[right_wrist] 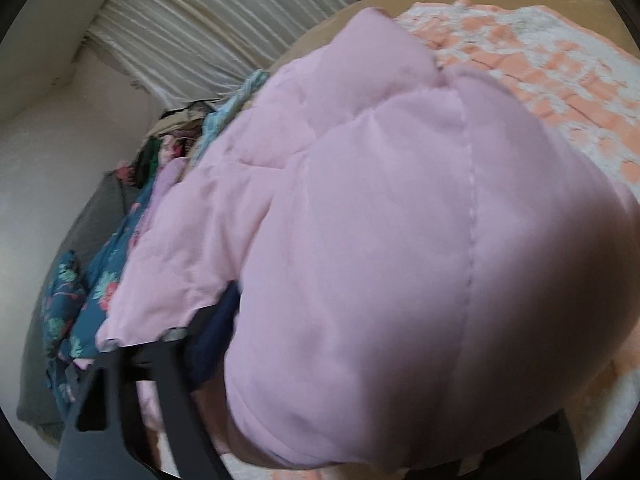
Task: Fold large clothes
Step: 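Hold the jacket edge with both tools and roll it over the jacket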
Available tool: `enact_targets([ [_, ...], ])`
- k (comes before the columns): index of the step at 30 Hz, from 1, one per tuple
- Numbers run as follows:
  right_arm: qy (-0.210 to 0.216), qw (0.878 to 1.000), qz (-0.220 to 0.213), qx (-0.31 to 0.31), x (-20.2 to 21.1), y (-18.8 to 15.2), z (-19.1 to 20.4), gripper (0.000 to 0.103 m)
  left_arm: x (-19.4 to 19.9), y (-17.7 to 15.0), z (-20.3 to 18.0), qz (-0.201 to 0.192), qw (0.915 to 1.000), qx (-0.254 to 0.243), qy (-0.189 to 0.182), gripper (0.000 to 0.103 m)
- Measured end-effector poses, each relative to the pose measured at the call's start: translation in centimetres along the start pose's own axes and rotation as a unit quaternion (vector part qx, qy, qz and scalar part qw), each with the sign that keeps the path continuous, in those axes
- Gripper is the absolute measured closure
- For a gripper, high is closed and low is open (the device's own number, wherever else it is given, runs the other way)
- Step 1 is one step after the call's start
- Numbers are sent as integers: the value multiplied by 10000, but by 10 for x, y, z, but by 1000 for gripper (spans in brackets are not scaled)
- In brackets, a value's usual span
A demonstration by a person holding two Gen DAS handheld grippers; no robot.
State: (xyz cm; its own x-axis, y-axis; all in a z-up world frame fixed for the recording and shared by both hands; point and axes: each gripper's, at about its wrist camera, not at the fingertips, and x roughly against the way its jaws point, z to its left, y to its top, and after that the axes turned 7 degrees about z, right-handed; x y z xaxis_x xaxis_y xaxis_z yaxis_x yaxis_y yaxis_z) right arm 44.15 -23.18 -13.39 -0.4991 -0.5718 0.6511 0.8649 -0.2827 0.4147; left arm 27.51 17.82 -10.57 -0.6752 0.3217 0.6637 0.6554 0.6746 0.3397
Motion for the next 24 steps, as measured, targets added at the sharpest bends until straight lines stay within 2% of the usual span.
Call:
enact_targets([
  [2,-62,9997,-70,238,4,-1,10,48,3,-1,-9,-80,9998,-185,87,47],
  [4,-193,9982,-184,541,9,-4,22,56,9,-3,-21,-206,9986,-441,228,56],
  [8,-424,9946,-333,885,16,-6,36,63,15,-5,-42,-342,9938,-887,570,66],
  [12,-721,9859,-550,1404,24,-12,56,68,27,-10,-60,-519,9877,-1212,839,70],
  [19,-912,9705,-847,2066,43,-20,86,72,47,-10,-85,-732,9796,-1583,1000,72],
  [24,-1040,9533,-1136,2597,62,-33,106,73,59,-11,-91,-911,9732,-1817,1078,73],
])
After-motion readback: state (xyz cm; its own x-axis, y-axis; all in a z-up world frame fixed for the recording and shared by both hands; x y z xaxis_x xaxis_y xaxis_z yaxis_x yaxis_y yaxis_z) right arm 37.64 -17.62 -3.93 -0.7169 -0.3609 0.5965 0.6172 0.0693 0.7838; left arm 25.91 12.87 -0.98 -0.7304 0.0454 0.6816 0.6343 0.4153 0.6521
